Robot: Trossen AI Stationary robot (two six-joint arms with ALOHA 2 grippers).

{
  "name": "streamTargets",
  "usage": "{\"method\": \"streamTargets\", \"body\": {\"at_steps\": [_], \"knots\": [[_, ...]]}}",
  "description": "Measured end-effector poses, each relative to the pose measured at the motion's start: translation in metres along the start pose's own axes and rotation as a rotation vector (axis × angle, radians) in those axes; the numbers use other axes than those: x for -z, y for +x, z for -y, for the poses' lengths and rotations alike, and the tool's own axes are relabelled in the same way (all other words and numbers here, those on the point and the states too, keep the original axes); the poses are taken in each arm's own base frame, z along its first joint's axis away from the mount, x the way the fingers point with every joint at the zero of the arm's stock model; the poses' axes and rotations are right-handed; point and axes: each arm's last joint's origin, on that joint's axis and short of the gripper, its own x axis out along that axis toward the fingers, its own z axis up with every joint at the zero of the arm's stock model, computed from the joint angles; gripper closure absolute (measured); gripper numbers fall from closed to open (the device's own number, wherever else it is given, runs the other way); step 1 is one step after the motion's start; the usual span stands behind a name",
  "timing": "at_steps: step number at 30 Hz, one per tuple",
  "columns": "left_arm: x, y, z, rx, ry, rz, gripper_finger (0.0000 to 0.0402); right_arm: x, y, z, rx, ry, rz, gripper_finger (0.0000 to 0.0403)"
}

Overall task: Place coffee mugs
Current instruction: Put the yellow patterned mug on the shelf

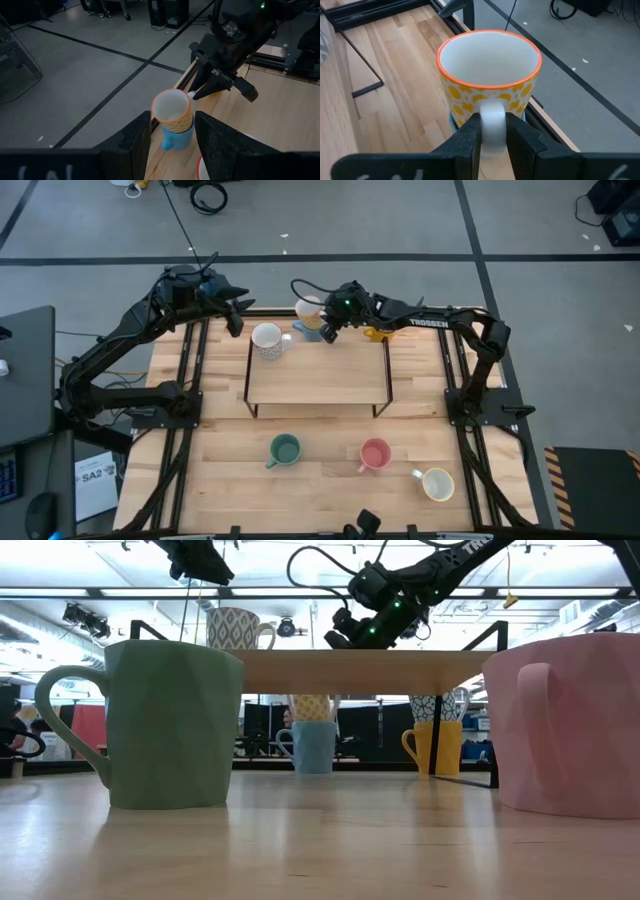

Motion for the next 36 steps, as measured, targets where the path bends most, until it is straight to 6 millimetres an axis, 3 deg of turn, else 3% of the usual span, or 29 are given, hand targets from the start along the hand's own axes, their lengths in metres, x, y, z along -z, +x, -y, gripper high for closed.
{"method": "streamTargets", "body": {"at_steps": [36], "knots": [[-0.0001,0.0000,0.0000,0.000,-0.001,0.000,0.0242,0.0035,-0.0035,0.0002,0.002,-0.031,-0.043,0.0322]]}}
